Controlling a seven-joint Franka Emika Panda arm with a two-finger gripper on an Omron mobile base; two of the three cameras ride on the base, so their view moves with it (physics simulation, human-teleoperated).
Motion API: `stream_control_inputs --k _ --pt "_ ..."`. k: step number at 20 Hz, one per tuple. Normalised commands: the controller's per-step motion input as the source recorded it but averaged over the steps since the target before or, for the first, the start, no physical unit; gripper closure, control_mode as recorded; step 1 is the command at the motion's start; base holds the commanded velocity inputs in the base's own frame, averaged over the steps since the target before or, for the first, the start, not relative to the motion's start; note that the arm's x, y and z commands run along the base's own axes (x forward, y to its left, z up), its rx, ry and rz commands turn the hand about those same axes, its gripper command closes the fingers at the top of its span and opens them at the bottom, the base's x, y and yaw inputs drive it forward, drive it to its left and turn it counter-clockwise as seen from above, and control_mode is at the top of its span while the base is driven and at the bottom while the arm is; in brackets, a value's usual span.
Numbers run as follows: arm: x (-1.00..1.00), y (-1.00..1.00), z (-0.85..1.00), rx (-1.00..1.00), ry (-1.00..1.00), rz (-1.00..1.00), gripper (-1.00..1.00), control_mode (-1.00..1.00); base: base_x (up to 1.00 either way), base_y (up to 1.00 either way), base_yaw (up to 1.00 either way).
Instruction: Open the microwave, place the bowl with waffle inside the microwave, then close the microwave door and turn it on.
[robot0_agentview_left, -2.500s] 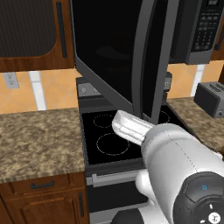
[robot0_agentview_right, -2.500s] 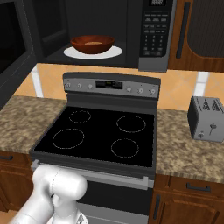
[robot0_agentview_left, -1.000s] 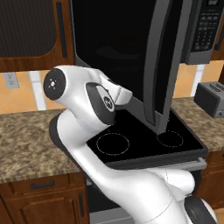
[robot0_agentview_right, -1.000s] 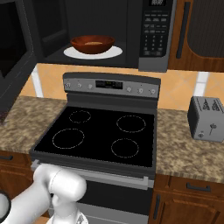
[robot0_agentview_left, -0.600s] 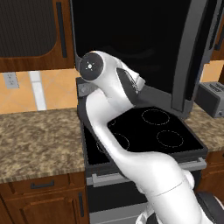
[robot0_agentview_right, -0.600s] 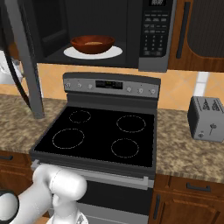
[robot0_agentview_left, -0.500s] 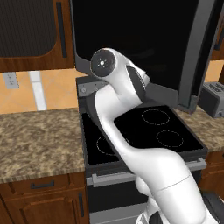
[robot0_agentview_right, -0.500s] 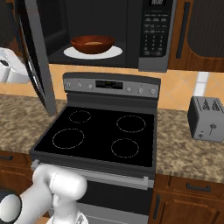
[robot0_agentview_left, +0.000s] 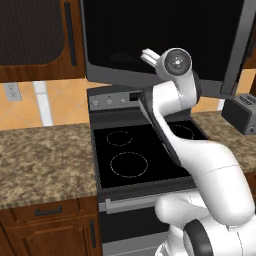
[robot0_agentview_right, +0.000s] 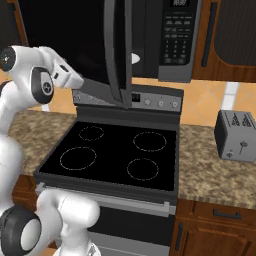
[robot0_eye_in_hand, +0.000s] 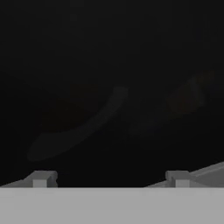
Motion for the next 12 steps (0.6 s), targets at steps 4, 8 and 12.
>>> stream_control_inputs --k 4,8,12 --pt "0.74 -0.66 0.01 0.07 0.01 0.2 -1.0 -1.0 0.0 0.0 0.0" --pt "0.61 -0.34 0.0 0.0 0.0 0.16 -1.0 -1.0 0.0 0.0 0.0" --pt "0.84 -0.12 0.0 0.0 0.05 0.06 -1.0 -1.0 0.0 0.0 0.0"
